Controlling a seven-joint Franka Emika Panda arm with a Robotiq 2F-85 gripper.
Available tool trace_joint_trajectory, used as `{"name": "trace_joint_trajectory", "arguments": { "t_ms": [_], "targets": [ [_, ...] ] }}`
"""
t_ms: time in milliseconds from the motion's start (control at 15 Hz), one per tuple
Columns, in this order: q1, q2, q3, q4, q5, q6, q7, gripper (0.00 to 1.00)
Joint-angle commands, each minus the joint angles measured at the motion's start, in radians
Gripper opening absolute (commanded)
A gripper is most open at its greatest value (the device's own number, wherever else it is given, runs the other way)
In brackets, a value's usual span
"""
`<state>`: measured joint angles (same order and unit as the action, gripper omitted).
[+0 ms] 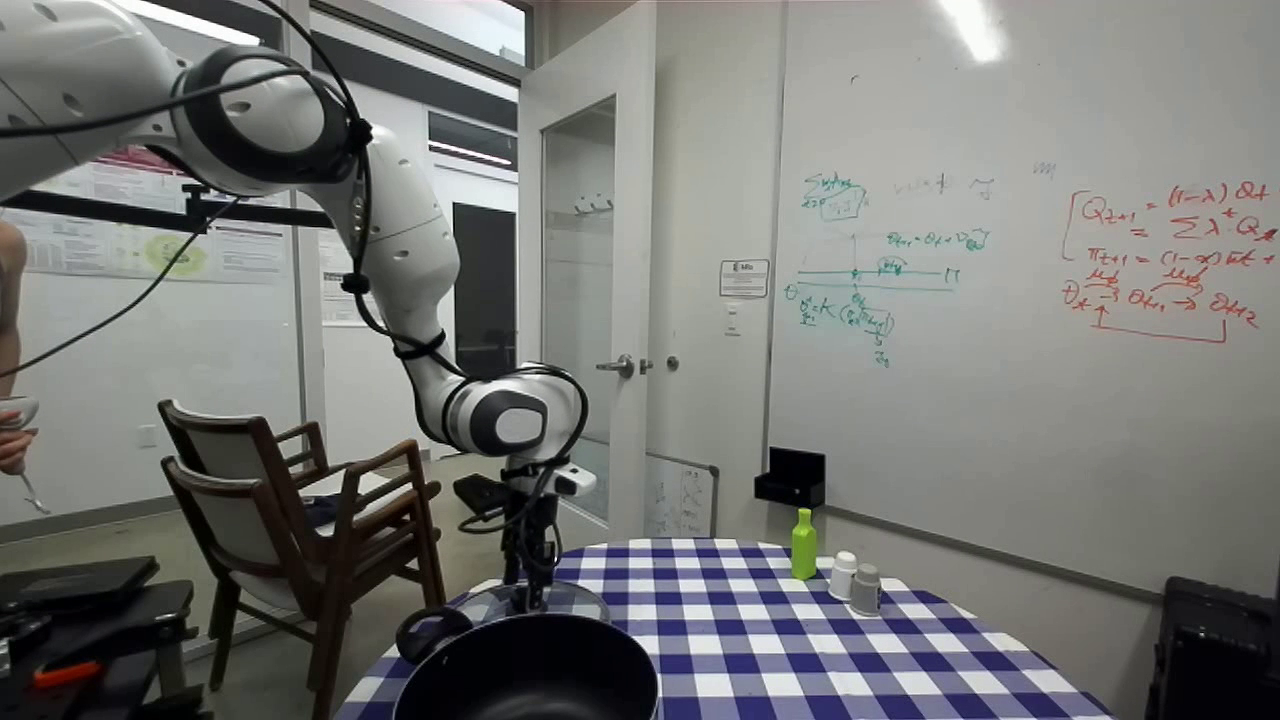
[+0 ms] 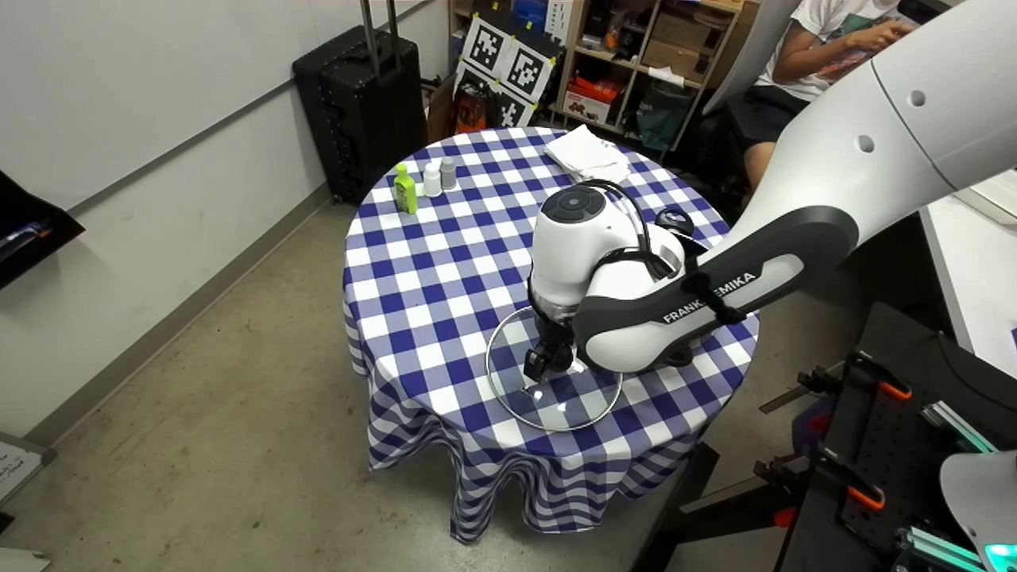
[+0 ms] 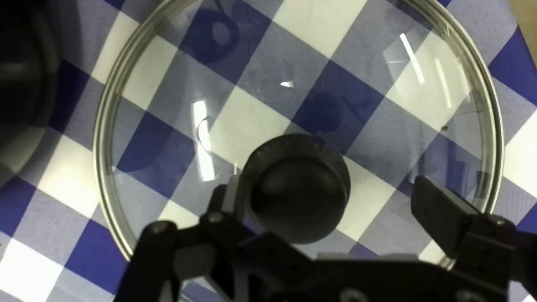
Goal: Put the glass lid on the pot
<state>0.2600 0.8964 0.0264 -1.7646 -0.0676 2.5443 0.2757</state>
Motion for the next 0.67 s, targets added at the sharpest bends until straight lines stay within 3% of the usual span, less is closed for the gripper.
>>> {"name": "trace_joint_trajectory", "arguments": {
  "t_ms": [0,400,467,600],
  "targets": [
    [0.0,0.007,-0.005,0.021,0.004,0.001,-0.025,1.0],
    [0.0,0.012,-0.023,0.023,-0.002,-0.004,-0.02,1.0],
    [-0.002,0.012,-0.024,0.022,0.0,-0.003,-0.021,0.95],
    [-0.004,0.012,-0.022,0.022,0.002,-0.005,-0.022,0.71]
  ]
}}
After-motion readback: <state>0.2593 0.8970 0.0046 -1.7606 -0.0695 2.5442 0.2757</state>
